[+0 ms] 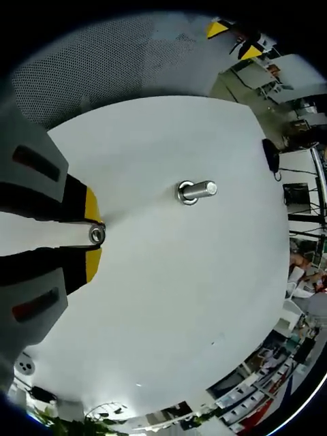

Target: Place the washer onto the threaded stud by aligning its center hole with the stud, sliding it down to the base, and recovering from edge contact or off-axis alignment until the washer reaches the visible bottom stop.

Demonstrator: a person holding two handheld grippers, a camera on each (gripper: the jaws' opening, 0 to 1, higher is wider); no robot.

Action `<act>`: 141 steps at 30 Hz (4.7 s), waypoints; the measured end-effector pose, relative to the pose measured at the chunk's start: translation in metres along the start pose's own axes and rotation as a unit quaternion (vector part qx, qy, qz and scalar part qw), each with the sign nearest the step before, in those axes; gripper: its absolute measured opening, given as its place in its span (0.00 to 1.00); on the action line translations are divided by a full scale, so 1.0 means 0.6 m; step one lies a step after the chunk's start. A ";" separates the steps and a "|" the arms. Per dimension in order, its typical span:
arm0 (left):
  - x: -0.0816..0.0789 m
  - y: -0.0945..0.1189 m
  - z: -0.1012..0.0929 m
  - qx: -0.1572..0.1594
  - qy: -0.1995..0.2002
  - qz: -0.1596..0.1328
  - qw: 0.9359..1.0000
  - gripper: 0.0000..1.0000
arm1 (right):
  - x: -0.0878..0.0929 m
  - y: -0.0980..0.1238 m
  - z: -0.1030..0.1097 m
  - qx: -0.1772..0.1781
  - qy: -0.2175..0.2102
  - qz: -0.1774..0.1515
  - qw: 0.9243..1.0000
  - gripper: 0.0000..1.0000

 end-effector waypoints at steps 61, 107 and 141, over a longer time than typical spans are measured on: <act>-0.010 0.007 0.013 -0.017 0.027 -0.021 0.999 0.29 | -0.004 0.193 0.088 0.074 -0.187 -0.257 0.945 0.25; -0.048 0.026 0.029 -0.043 0.046 -0.091 0.994 0.29 | 0.034 0.257 0.182 0.114 -0.240 -0.269 0.926 0.30; -0.054 0.026 0.003 0.004 0.051 -0.104 0.993 0.27 | 0.081 0.240 0.168 0.146 -0.279 -0.196 0.929 0.30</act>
Point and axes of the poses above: the point that each gripper's makers call its tool centre point, and the gripper's own axes: y roughly backward along the fingers, z roughly to its left, x roughly out of its underside, the point moved 1 cm from there along y, roughly backward along the fingers, and after that the axes turned 13 degrees about y, right-handed, at the moved point
